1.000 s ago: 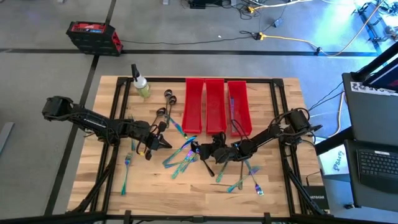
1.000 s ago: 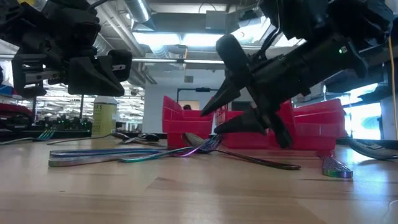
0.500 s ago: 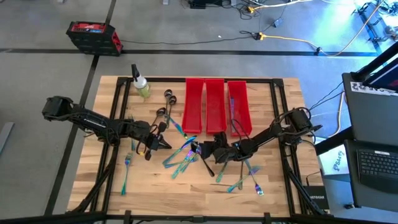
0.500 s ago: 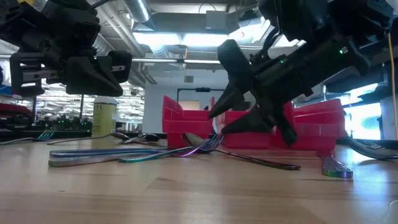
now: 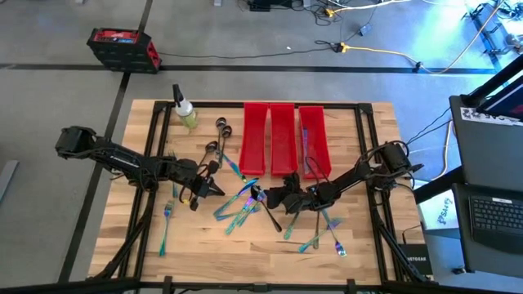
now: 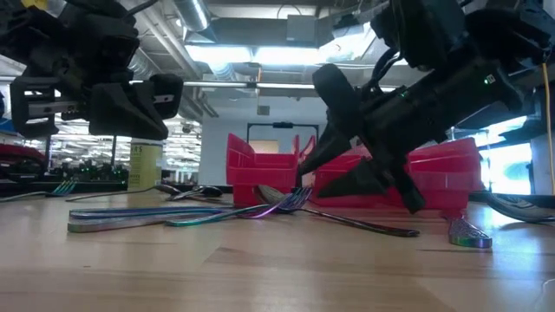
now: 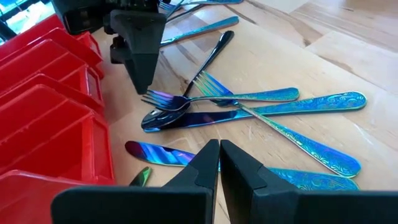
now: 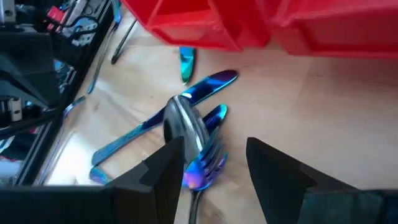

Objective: Sort silverware
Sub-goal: Put the blue fork into the left red silverware bin

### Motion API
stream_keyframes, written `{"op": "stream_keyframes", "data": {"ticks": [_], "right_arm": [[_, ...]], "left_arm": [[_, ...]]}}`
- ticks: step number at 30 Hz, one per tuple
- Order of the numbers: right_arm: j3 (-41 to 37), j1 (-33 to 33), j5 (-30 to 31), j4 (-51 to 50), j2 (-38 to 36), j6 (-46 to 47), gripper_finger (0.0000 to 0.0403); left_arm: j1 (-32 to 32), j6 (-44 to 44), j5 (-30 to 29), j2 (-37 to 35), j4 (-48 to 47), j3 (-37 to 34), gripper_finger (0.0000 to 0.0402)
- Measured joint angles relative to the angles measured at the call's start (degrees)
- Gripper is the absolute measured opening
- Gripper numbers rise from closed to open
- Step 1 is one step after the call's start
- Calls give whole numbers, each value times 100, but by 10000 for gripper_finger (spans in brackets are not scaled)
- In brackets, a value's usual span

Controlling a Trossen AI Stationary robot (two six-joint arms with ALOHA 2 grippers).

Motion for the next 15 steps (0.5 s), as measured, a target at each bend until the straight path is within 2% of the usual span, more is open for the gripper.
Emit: {"op": "stream_keyframes", "data": {"ticks": [6, 15], "right_arm": [[9, 0, -85, -11, 48, -96, 154], [22, 0, -13, 287, 279, -163, 113]], "left_arm": [[1, 105, -1, 0, -34, 0, 0], [1, 90, -5, 0, -100, 0, 0]]}}
